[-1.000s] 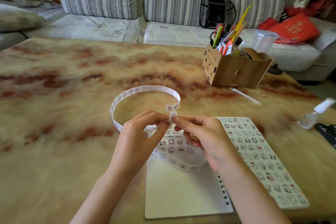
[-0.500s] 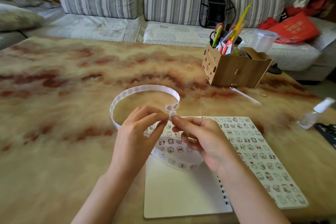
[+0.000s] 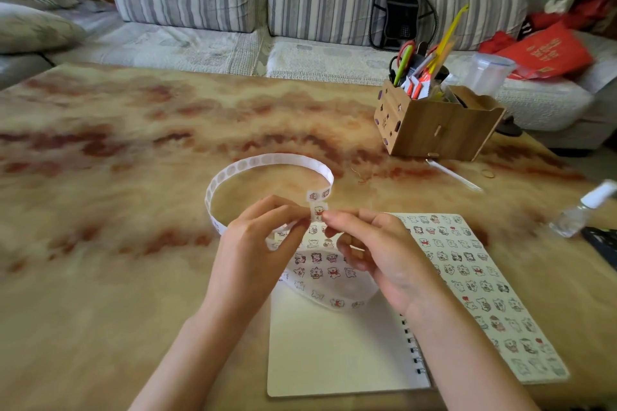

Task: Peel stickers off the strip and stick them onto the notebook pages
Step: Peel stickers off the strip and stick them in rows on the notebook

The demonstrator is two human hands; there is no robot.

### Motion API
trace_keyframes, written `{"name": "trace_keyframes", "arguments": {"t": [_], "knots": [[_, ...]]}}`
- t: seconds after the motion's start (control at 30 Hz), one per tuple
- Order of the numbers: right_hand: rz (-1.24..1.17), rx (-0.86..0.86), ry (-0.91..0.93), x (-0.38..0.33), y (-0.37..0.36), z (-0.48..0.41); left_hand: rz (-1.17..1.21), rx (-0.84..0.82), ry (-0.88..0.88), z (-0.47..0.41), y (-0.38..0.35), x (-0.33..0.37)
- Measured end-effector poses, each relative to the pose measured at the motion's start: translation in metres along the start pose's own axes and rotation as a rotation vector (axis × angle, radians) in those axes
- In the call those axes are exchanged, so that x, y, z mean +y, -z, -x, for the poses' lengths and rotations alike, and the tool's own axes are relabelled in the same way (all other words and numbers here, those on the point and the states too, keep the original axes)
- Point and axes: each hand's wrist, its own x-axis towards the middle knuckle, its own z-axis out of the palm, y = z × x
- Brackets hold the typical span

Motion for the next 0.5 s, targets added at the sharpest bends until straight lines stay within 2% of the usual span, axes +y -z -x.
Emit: {"name": "trace_keyframes", "arguments": {"t": [0.23, 0.33, 0.5], "knots": [[0.208, 0.054, 0.103, -0.005, 0.017, 0.002, -0.039, -0.088, 0.132, 0.001, 0.001, -0.009], [0.236, 0.143, 0.130, -0.005, 0.034, 0.004, -0.086, -0.160, 0.211, 0.003, 0.001, -0.014], [0.338, 0.228, 0.076, 0.005, 0.052, 0.007, -0.161, -0.279, 0.148, 0.004, 0.000, -0.017]]}}
